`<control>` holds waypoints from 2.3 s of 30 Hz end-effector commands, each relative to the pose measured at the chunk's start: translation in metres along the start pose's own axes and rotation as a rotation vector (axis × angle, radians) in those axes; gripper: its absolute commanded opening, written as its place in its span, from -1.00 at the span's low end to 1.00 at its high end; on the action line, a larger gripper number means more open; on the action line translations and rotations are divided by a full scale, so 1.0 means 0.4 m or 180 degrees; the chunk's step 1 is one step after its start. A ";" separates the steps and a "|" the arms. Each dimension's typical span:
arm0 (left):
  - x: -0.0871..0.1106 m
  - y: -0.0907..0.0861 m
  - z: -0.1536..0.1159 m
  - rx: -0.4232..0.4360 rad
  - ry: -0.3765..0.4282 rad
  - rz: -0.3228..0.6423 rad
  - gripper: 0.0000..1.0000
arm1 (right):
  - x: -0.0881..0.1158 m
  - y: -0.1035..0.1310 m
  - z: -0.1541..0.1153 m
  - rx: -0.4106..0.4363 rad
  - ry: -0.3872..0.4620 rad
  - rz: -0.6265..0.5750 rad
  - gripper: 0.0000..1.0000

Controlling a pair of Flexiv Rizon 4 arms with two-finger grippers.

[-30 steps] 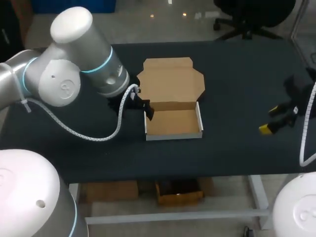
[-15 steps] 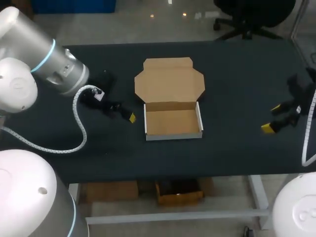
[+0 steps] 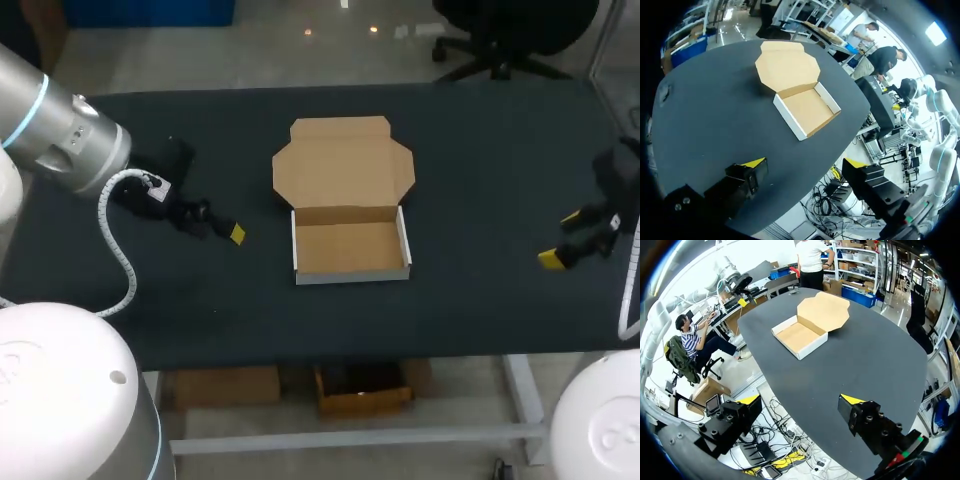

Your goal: Assemble the packaging by folding the flat box into shape, placing the metal phone stand inside, and closing the box properly

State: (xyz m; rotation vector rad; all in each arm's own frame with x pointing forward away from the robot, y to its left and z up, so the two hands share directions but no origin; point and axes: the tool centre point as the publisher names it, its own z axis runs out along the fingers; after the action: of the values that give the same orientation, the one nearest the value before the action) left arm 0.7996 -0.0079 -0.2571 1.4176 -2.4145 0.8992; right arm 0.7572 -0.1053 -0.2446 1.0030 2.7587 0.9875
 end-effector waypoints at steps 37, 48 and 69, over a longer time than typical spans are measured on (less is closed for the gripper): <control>0.051 0.029 -0.170 0.0577 -0.0648 -0.1062 1.00 | -0.022 0.060 -0.120 -0.0211 0.0055 0.1088 1.00; 0.058 0.020 -0.209 0.0607 -0.0726 -0.1239 1.00 | -0.029 0.069 -0.133 -0.0249 0.0021 0.1272 1.00; 0.047 0.018 -0.219 0.0568 -0.0841 -0.1372 1.00 | -0.053 0.067 -0.136 -0.0355 0.0088 0.1573 1.00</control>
State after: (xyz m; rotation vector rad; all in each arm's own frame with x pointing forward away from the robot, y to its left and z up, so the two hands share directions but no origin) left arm 0.7720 0.0347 -0.1821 2.1247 -2.0926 0.8854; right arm 0.7759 -0.1308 -0.1911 1.7042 2.4831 1.1912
